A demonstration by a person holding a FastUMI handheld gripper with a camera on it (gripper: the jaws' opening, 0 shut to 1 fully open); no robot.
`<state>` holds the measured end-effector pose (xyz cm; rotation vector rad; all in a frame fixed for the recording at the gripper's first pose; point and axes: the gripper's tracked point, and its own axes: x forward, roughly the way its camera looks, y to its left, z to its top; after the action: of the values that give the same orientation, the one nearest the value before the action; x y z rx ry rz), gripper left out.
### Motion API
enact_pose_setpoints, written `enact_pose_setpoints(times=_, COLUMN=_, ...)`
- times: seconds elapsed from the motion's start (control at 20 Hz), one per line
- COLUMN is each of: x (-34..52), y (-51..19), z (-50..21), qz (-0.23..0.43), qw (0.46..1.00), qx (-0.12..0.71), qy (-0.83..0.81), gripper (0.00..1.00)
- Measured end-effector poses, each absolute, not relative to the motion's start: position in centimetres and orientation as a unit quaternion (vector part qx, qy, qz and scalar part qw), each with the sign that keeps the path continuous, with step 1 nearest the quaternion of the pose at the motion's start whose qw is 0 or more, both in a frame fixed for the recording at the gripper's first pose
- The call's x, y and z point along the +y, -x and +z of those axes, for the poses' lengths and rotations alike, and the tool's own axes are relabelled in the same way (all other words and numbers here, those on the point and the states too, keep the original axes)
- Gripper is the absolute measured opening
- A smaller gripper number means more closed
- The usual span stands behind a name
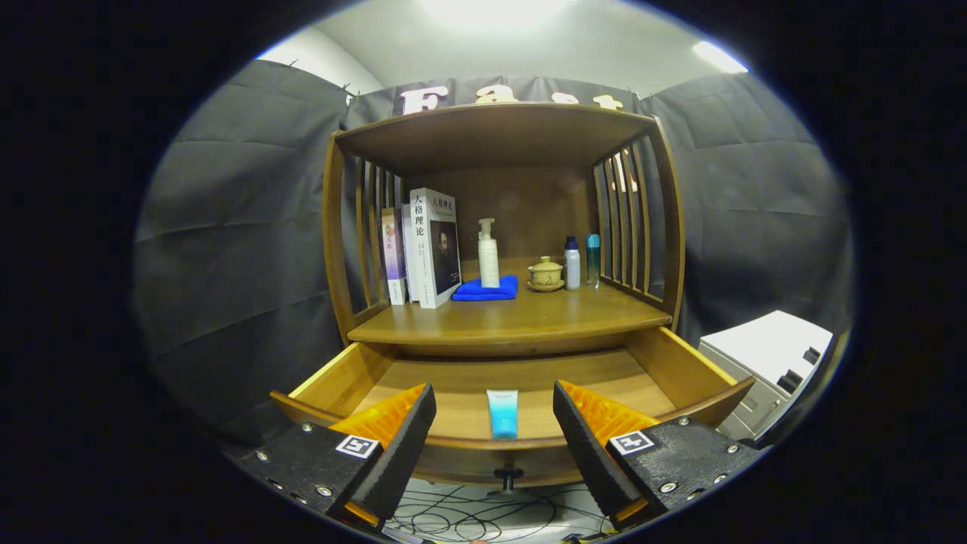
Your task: Pull open the drawer, take out the items inside it, and place them on the countertop above the cabinet.
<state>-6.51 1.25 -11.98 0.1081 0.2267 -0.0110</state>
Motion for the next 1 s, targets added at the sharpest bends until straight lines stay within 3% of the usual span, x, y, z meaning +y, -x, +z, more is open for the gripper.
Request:
enact_pose_setpoints(times=0.6, x=-0.8, y=-1.7, z=-12.9, qz=-0.074, qw=0.964, qx=0.253, qy=-0.036, gripper=0.96)
enact_pose_setpoints(times=1.0, x=1.4, y=-3.9, z=-18.4, qz=-0.078, qw=0.919, qx=0.383, qy=-0.056, gripper=0.96)
